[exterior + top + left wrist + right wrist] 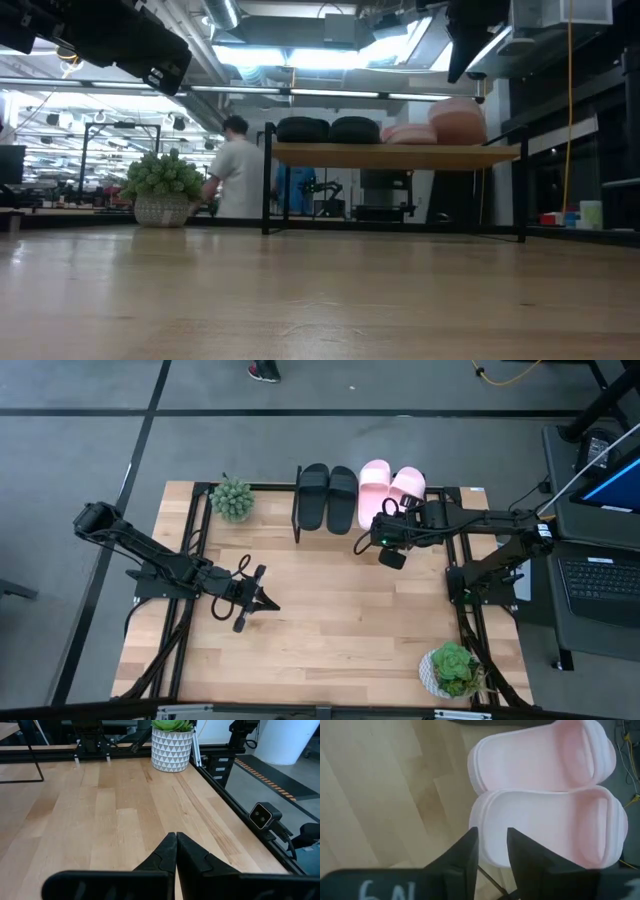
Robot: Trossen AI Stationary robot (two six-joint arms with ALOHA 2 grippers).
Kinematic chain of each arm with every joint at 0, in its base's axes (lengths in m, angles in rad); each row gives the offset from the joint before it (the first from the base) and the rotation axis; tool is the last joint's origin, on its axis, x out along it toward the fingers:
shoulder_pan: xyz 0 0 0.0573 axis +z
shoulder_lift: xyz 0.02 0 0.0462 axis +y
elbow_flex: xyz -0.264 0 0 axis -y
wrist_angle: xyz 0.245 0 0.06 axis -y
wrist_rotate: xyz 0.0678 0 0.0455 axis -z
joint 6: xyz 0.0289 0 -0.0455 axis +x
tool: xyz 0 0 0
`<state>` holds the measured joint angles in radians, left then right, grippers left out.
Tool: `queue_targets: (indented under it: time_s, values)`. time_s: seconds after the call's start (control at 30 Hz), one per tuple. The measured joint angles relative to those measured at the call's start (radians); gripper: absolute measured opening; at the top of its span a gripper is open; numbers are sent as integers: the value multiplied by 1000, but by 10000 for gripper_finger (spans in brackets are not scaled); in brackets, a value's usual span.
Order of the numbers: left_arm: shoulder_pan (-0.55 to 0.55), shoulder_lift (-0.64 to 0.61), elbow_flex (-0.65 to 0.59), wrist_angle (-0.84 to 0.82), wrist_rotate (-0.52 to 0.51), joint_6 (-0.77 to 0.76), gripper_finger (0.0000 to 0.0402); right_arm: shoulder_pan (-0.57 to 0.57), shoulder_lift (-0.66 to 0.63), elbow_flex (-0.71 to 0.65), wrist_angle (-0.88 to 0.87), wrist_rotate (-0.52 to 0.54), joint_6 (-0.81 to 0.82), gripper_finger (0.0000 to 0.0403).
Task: Pick and place slides into the shelf
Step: Put the pink slide on the shelf
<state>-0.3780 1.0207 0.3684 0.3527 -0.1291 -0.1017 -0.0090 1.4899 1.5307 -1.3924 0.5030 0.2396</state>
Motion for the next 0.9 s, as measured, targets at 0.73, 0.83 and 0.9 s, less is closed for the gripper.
queue_targets:
  time_s: [0.73,0.83,0.9]
  values:
    - [0,0,0,0,0,0,4,-69,-101,33,-183,143,153,74]
    - [0,0,0,0,0,0,4,-82,-102,10,-151,152,171,98]
    - [0,0,0,0,0,0,4,-100,-100,-13,-132,160,172,118]
